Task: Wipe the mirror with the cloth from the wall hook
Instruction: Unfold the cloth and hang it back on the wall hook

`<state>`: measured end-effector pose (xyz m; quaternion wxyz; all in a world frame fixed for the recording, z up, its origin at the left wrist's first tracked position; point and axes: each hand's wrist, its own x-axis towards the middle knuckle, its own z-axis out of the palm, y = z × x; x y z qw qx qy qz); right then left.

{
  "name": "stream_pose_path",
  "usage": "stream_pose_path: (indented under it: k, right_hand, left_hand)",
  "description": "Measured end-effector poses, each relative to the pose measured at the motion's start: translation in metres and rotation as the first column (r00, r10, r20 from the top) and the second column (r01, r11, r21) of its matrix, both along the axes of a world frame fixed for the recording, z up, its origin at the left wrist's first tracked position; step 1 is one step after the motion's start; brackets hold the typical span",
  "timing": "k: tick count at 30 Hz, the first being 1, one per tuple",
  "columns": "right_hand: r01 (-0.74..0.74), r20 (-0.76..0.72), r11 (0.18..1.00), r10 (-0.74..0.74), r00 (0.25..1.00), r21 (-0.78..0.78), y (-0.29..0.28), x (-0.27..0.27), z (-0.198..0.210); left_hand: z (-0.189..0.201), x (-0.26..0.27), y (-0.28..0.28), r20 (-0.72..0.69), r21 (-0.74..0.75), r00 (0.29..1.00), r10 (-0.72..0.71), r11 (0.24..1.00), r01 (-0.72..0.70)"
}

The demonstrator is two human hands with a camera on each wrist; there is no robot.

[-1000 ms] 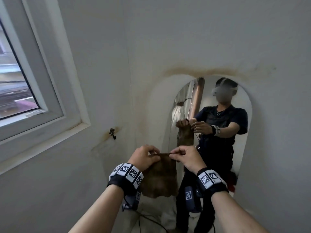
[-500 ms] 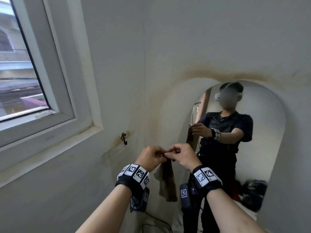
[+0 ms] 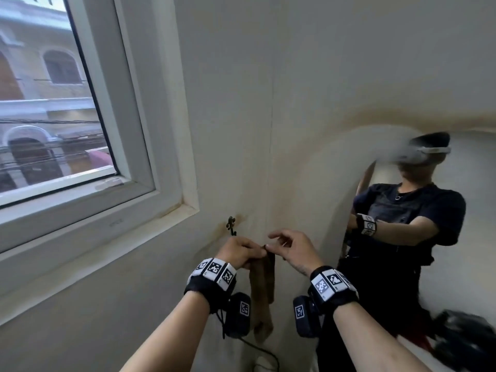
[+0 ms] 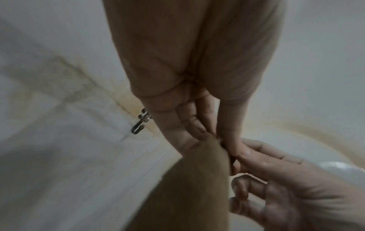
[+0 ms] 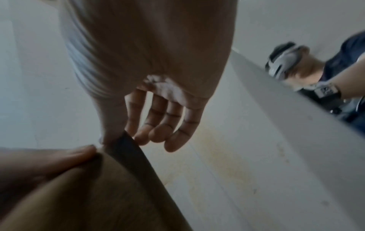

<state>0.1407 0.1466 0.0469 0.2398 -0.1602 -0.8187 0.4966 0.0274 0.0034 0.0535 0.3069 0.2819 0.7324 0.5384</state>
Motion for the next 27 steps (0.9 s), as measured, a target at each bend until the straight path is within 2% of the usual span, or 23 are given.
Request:
stream_pose_path:
  k: [3, 4, 7, 11, 14, 18, 24, 27]
  right_hand:
    - [0.028, -0.018, 0.996, -0.029, 0.999, -0.084, -0.004, -0.02, 0.001]
    - [-0.005, 0.01, 0.994, 0.006, 1.0, -0.109, -0.004, -0.027, 0.001]
    - [-0.215, 0.148, 0.957, 0.245, 0.958, -0.193, -0.004, -0.044, 0.0]
    - [-0.28, 0.182, 0.945, 0.309, 0.933, -0.167, -0.001, -0.062, -0.009]
    - [-0.329, 0.143, 0.918, 0.364, 0.92, -0.223, 0.005, -0.075, -0.008]
    - [-0.395, 0.169, 0.874, 0.451, 0.876, -0.284, 0.007, -0.088, -0.013]
    - [-0.496, 0.219, 0.859, 0.512, 0.831, -0.127, 0.005, -0.106, -0.021]
    - [-0.429, 0.194, 0.903, 0.427, 0.883, -0.036, 0.013, -0.115, -0.027]
  left_hand:
    - [-0.013, -0.014, 0.004, 0.211, 0.077, 0.965, 0.155, 0.982, -0.175]
    - [-0.015, -0.018, 0.007, 0.255, 0.087, 0.947, 0.195, 0.971, -0.223]
    - [-0.016, -0.02, 0.012, 0.345, 0.12, 0.9, 0.267, 0.938, -0.325]
    - [-0.024, -0.025, 0.01, 0.496, 0.16, 0.83, 0.257, 0.912, -0.378]
    - [-0.032, -0.033, 0.0, 0.59, 0.214, 0.773, 0.233, 0.878, -0.429]
    - [-0.039, -0.038, -0.009, 0.577, 0.211, 0.762, 0.294, 0.848, -0.487]
    - [-0.044, -0.048, -0.009, 0.563, 0.176, 0.75, 0.348, 0.836, -0.52]
    - [-0.044, -0.056, -0.01, 0.525, 0.155, 0.756, 0.391, 0.83, -0.536]
